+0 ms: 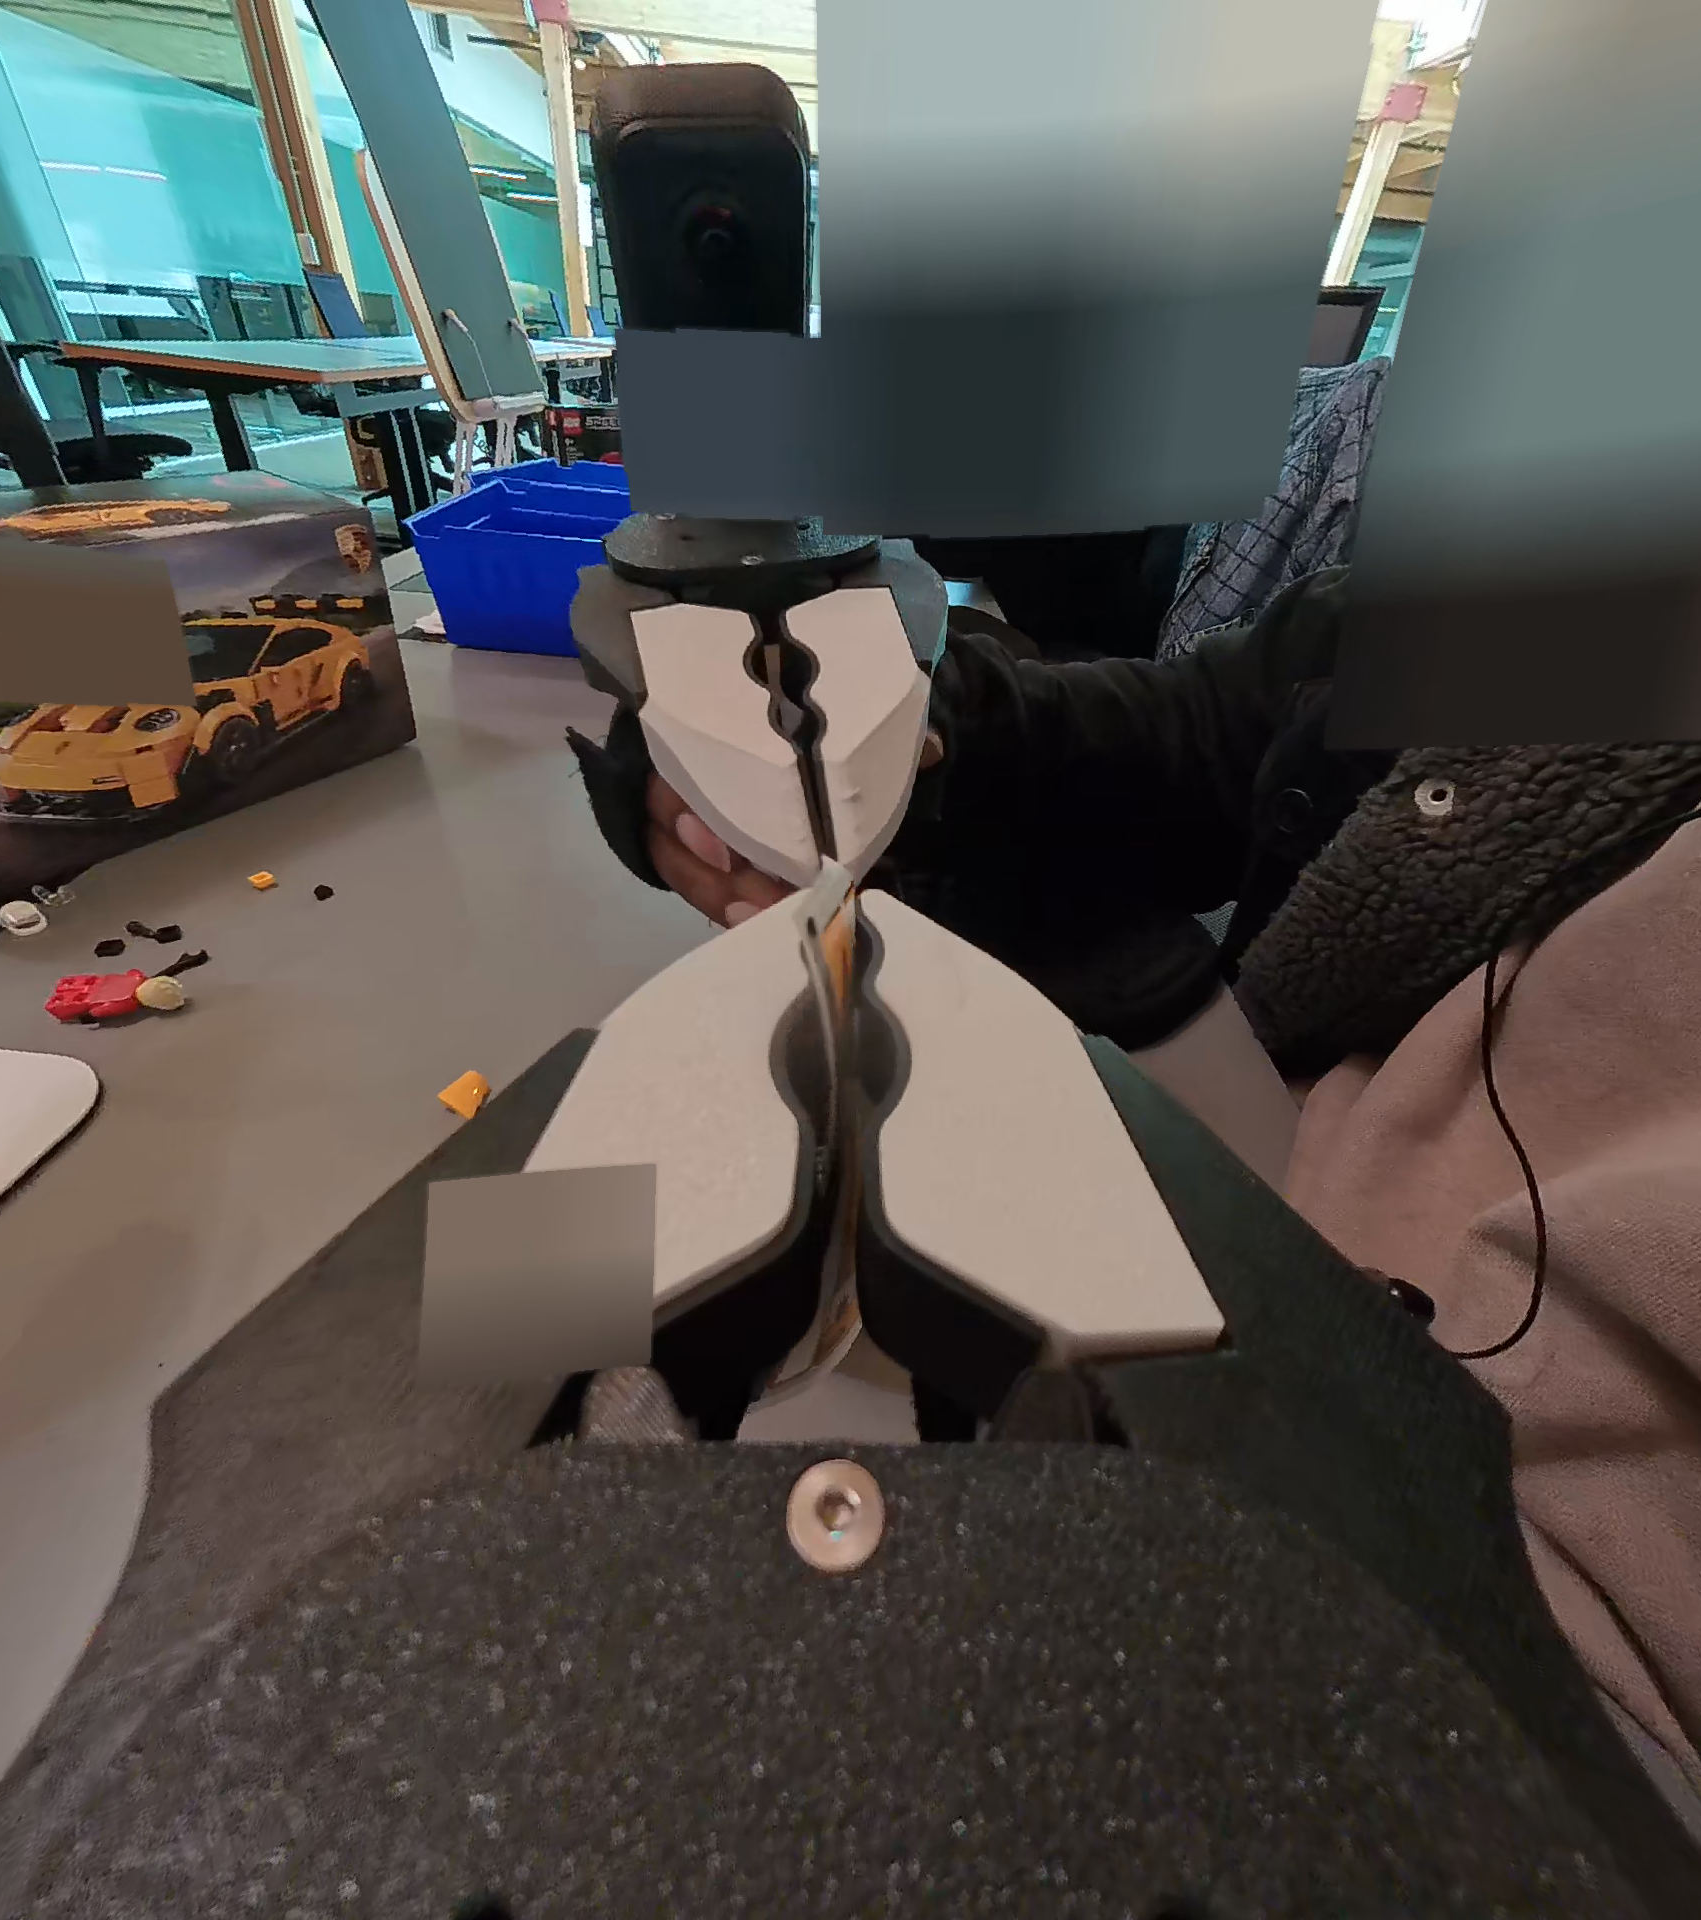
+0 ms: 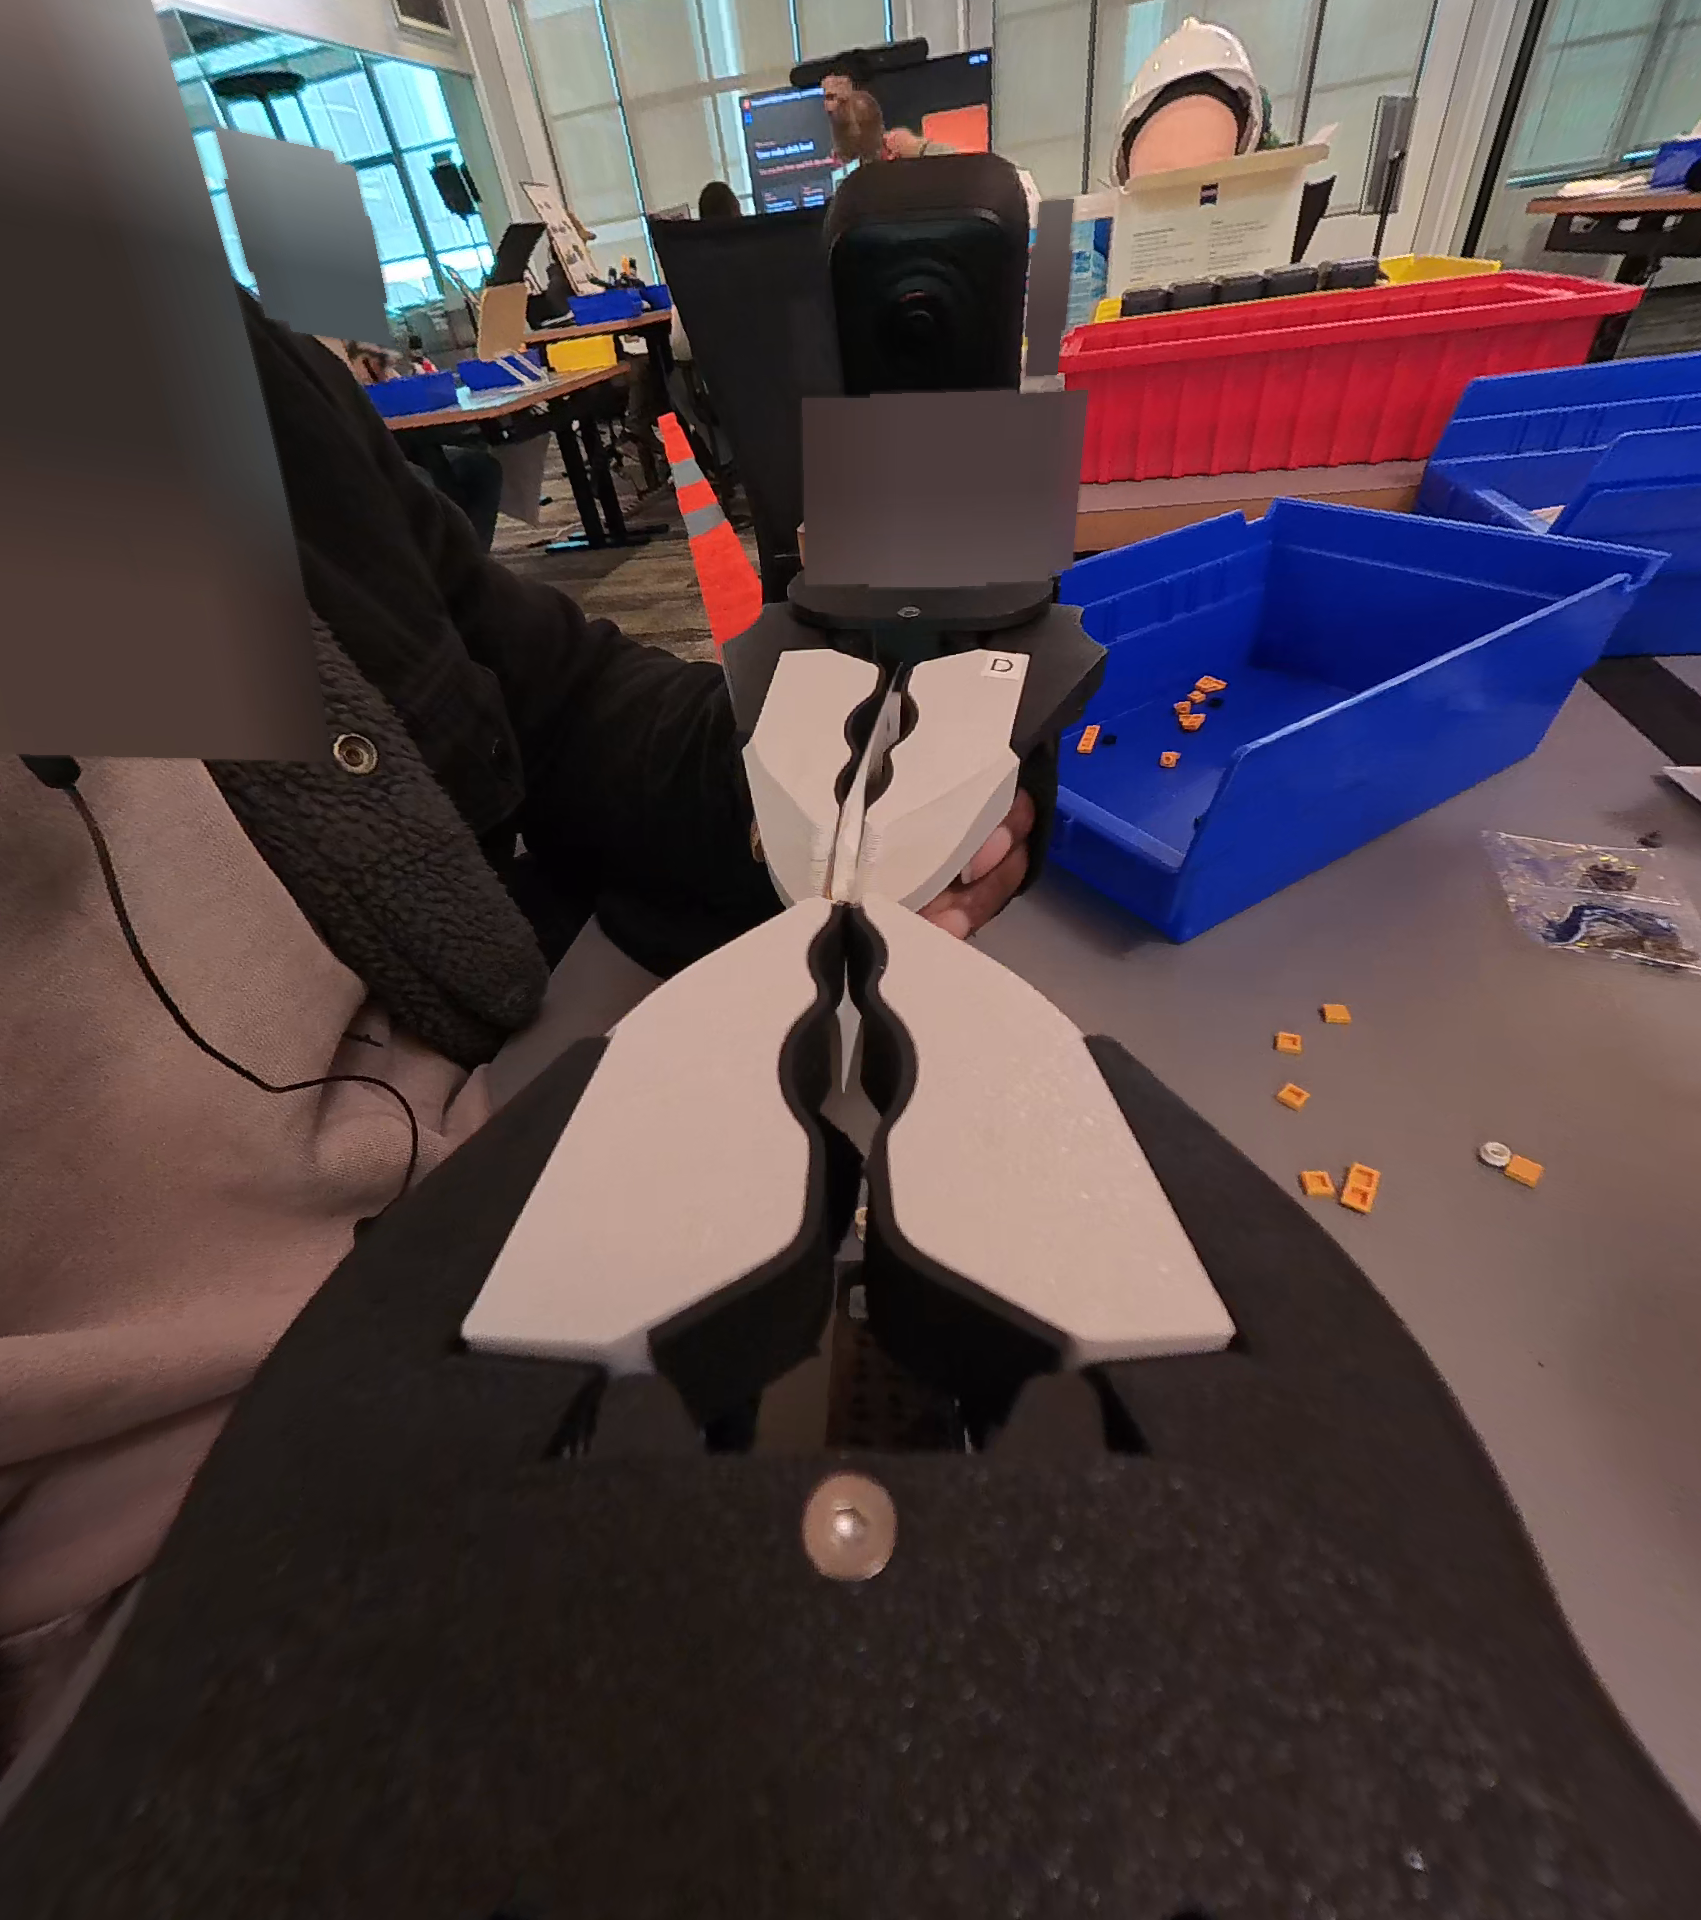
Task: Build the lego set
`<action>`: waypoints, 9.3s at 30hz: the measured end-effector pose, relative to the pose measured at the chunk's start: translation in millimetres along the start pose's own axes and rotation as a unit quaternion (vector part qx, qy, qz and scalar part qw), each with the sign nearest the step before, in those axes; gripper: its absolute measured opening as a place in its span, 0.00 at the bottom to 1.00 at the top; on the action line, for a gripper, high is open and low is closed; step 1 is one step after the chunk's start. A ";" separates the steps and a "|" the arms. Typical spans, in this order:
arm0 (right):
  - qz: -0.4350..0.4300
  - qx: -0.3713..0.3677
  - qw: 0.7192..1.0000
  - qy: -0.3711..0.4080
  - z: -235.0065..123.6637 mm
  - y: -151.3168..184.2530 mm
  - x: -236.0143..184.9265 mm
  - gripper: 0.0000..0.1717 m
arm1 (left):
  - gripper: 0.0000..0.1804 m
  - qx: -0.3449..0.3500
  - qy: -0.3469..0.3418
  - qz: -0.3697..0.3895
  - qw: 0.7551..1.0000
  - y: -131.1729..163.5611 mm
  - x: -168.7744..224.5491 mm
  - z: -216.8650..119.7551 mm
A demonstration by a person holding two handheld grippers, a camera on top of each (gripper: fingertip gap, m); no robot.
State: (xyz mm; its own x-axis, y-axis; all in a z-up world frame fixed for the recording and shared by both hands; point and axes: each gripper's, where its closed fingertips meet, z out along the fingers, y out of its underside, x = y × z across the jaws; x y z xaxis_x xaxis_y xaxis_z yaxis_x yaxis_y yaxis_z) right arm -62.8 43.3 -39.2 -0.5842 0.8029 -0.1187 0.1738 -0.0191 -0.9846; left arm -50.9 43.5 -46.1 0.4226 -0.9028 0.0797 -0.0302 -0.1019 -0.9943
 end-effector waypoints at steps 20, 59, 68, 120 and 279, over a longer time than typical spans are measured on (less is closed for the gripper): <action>0.005 0.008 1.000 -0.012 -0.3 0.9 -2.1 0.00 | 0.00 -0.003 0.003 0.033 0.999 0.2 5.7 3.1; -0.090 -0.069 0.989 0.100 -5.6 7.2 19.2 0.00 | 0.14 0.000 -0.031 -0.029 0.999 1.3 -16.9 -2.0; -0.154 -0.122 0.971 0.138 -1.5 19.5 25.0 0.00 | 0.00 -0.004 -0.069 -0.153 0.986 9.0 -40.6 -7.6; 0.122 0.049 0.991 0.007 -18.6 -5.7 26.3 0.00 | 0.04 0.097 -0.064 -0.142 0.983 -4.7 -32.6 5.7; 0.083 -0.097 0.992 0.005 -37.8 59.9 21.8 0.00 | 0.00 -0.029 0.018 -0.333 0.942 51.0 -25.8 42.8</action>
State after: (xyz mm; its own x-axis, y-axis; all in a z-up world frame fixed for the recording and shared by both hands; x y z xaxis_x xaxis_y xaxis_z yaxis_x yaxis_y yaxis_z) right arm -35.2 82.3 -95.9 -0.5264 0.8046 -0.2748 0.4175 -0.0369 -0.9079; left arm -24.6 79.5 -101.8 0.3343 -0.6442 0.6879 0.1800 -0.6729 -0.7175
